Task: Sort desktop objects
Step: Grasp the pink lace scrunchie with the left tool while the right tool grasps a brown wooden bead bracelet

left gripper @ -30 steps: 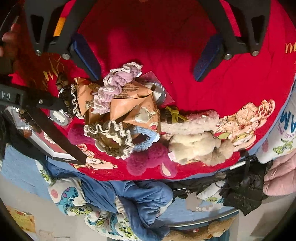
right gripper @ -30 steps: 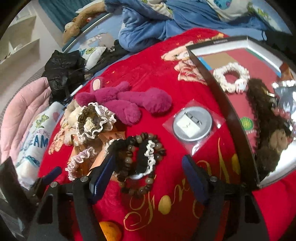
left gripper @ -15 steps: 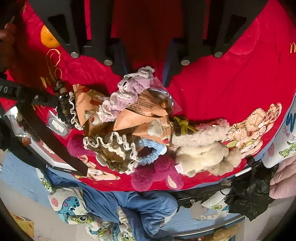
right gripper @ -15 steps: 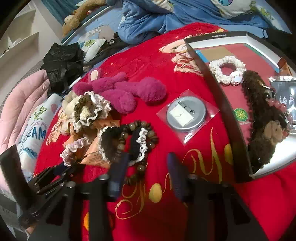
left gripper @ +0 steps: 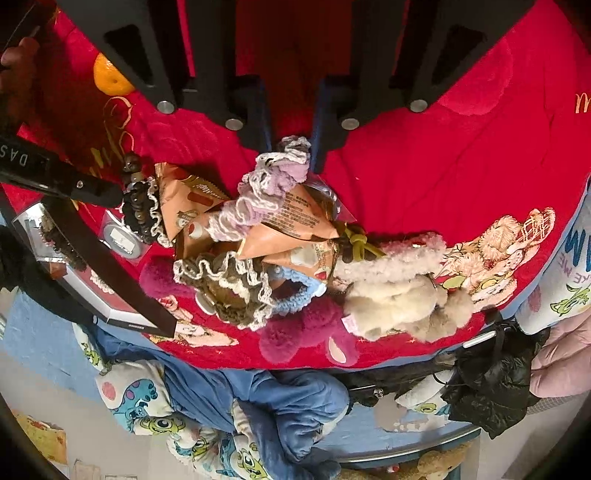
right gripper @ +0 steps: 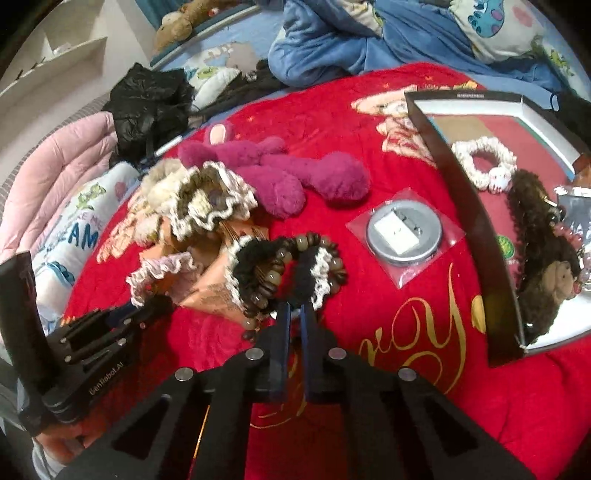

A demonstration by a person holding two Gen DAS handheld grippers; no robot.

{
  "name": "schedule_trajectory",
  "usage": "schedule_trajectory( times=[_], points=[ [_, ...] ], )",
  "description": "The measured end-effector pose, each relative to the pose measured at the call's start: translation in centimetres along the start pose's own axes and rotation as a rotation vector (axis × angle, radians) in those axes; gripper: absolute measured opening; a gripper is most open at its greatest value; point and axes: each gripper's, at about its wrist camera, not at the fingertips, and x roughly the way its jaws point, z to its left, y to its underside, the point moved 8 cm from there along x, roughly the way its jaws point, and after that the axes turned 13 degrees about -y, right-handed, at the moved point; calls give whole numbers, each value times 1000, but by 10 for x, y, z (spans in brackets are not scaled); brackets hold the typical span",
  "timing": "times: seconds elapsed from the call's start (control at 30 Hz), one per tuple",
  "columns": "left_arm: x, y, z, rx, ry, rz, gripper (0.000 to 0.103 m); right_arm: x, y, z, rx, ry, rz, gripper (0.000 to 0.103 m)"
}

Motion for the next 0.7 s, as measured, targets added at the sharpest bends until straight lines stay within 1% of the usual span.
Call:
schedule_trajectory(
  times=[0.1, 0.17, 0.4, 0.57, 0.7],
  points=[
    [-4, 0, 1, 0, 0, -11, 19, -6, -3, 5, -5, -29, -27, 6],
    [-7, -1, 2, -3, -2, -20, 19, -7, -5, 9, -11, -40, -29, 6],
    [-11, -1, 4, -9, 5, -26, 19, 0, 1, 15, -13, -86, 9, 11],
    [-18, -3, 6, -23, 14, -37, 18, 3, 3, 21, -16, -117, 18, 11],
    [-23, -3, 7, -27, 22, -48, 18, 10, 7, 21, -33, -94, 41, 12]
  ],
)
